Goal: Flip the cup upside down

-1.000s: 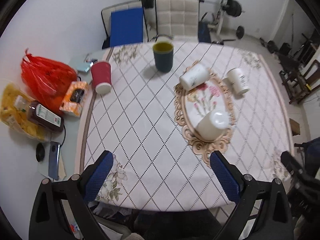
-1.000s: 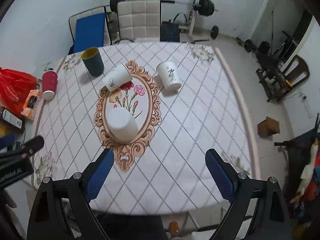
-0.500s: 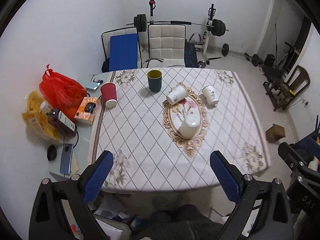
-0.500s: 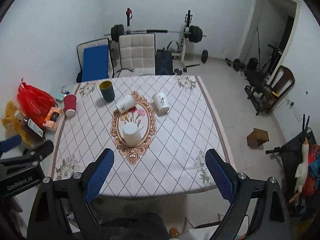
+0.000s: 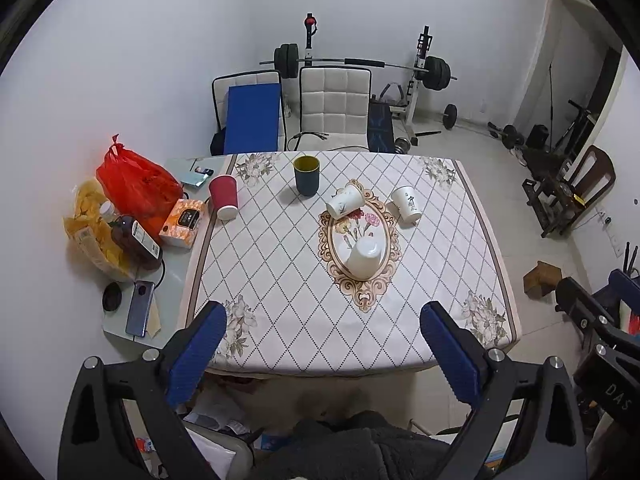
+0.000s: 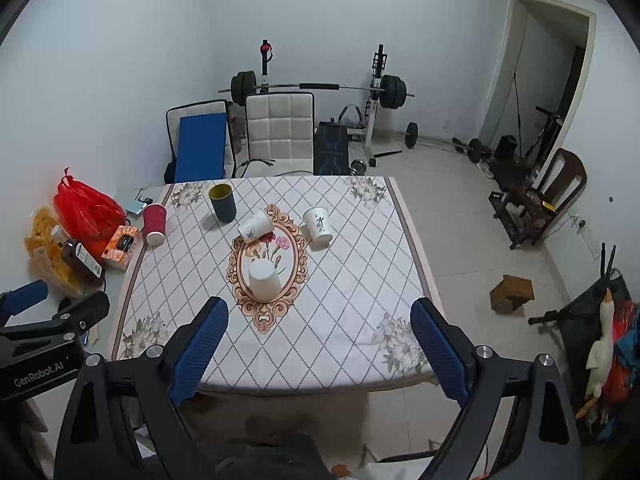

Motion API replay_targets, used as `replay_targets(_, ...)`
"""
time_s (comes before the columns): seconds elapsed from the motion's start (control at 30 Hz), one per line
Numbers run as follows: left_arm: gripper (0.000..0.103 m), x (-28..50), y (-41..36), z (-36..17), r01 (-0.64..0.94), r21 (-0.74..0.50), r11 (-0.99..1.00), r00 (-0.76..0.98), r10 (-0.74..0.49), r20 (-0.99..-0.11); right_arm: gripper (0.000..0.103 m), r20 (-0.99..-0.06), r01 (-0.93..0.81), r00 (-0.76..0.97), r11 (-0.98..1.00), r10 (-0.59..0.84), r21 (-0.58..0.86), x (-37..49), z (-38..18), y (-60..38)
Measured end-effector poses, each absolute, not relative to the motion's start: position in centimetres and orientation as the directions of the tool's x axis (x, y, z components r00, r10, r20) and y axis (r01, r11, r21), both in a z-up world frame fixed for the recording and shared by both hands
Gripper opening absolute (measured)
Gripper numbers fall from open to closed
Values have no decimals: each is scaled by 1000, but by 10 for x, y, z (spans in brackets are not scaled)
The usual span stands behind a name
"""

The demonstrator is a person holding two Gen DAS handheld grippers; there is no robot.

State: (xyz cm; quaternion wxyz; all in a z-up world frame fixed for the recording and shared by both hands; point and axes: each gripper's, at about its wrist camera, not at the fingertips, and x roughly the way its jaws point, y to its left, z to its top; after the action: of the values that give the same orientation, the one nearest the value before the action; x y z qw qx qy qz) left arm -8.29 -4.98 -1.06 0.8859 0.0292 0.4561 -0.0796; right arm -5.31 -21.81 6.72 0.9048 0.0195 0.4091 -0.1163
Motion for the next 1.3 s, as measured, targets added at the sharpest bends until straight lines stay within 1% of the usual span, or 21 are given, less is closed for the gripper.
replay_targets(0.33,99,-87,-55,2,163,-10,987,592,-106,-799,95,-732,209,655,976,-186,-61,-45,80,-224)
replay_targets(0.7,100,-82,-54,3,148,-6,989,593,-93,-800,96,-747,207,645,978,-161,-32,-40,75,-236)
replay_targets(1.0,100,-82,-50,7,120,7,993,609,-69,-790,96,-750,191,644,981,-150,-33,-32,71,-233)
replay_targets(1.3,100,-84,-49,5,124,4,992,604,-72,-794,96,-758,178,637,984,-138,-29,-29,66,-229)
